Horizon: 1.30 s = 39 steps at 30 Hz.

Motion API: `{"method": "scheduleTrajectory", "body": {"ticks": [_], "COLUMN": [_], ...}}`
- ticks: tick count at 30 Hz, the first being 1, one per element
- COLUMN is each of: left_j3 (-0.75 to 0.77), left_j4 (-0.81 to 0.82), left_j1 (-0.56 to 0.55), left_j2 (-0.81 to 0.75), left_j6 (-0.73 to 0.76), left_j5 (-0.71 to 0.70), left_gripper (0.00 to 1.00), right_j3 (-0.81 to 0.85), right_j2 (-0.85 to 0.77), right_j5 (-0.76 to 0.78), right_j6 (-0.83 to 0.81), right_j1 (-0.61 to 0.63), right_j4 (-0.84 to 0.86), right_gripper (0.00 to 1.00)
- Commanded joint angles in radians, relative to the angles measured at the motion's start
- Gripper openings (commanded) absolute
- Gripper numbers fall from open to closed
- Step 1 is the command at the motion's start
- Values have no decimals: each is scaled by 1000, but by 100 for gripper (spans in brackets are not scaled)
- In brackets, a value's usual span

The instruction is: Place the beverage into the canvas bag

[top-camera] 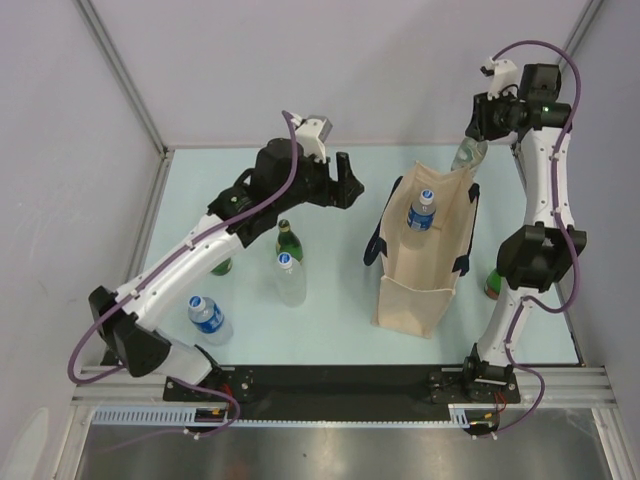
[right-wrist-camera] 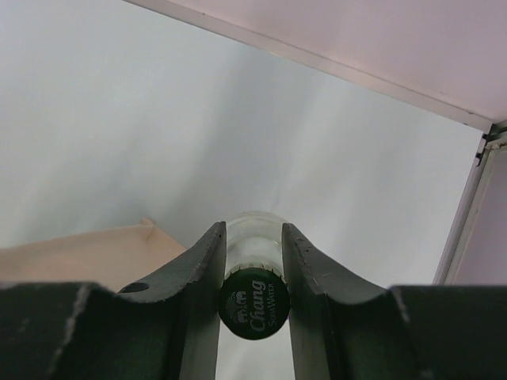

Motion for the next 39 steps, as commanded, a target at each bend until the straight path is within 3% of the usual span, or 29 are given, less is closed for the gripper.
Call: {"method": "scheduleTrajectory", "body": {"ticks": [1,14,24,27,33,39], "left_j3": [-86,-252,-292,-301,-338,-364], "left_j4": [57,74,74,69,69,69], "left_j1": [9,15,17,19,19,19], "left_j2": [-118,-308,-369,-385,-424,-441], "left_j6": [26,35,35,35,17,4], "left_j5": [-47,-114,-140,-149,-167,-178], "left_gripper": [86,89,90,90,92,93], "right_j3": [103,221,187,126,-154,-424], "right_j2": [-145,-292,-410,-455,-582,-712], "right_j5": [-15,12,-60,-127,-300,-328], "right_j6": [-12,-15,15,23,-18,-27], "right_j1": [6,75,136,167,170,194], "right_j4": [11,-61,-64,-98,-141,-66], "right_gripper": [0,0,0,0,0,0]}}
